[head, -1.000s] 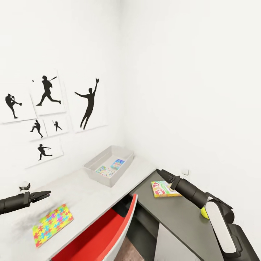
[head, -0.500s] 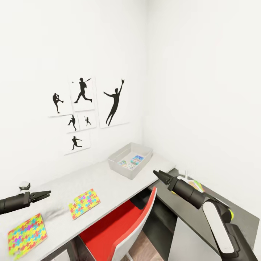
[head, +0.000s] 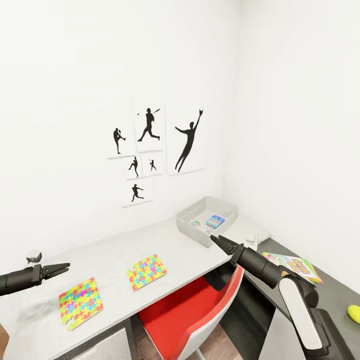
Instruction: Put all the toys in the child's room - the three board games (two on the bed and one on the table), the two jigsaw puzzles on the table, and the tennis ball on the table - inside the toy box on the table in the child's room.
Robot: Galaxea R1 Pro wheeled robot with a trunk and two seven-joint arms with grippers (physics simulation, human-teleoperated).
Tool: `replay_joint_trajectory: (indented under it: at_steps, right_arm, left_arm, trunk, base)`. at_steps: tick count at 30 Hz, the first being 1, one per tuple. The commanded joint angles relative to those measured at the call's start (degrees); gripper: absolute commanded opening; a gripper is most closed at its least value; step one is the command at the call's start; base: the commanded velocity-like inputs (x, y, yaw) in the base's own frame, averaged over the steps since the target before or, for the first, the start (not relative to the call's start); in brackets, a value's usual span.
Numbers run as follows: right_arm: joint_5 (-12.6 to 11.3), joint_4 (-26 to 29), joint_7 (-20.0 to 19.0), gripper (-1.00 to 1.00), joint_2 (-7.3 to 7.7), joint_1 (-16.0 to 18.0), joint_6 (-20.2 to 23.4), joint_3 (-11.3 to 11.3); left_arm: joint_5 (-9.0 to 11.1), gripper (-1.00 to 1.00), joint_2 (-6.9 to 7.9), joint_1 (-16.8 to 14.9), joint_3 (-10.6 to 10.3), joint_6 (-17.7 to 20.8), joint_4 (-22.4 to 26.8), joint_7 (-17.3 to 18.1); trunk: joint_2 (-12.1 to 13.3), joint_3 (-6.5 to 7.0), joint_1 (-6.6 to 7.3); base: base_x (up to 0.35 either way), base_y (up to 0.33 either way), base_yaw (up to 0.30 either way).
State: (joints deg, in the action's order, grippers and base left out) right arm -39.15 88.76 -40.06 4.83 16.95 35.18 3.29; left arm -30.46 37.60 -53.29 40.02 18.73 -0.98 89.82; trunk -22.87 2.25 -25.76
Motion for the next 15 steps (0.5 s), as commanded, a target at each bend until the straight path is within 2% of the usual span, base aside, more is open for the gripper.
replay_joint_trajectory:
  at_steps: [1, 9, 15]
  right_arm:
    - [-0.3, 0.0, 0.0, 1.0, -0.01, 0.0, 0.4, 0.1]
    - [-0.3, 0.0, 0.0, 1.0, -0.03, 0.0, 0.4, 0.0]
    - [-0.3, 0.0, 0.0, 1.0, -0.01, 0.0, 0.4, 0.0]
  left_arm:
    - [-0.6, 1.0, 0.02, 0.0, 0.5, 0.6, -0.1, 0.2]
    - [-0.6, 1.0, 0.02, 0.0, 0.4, 0.6, -0.1, 0.2]
    - [-0.6, 1.0, 0.02, 0.0, 0.4, 0.6, -0.1, 0.2]
  trunk:
    - [0.0, -0.03, -0.02]
    - [0.0, -0.03, -0.02]
    - [0.0, -0.03, -0.02]
  base:
    - [-0.004, 0.018, 0.287]
    - [-0.001, 0.021, 0.287]
    - [0.0, 0.147, 0.287]
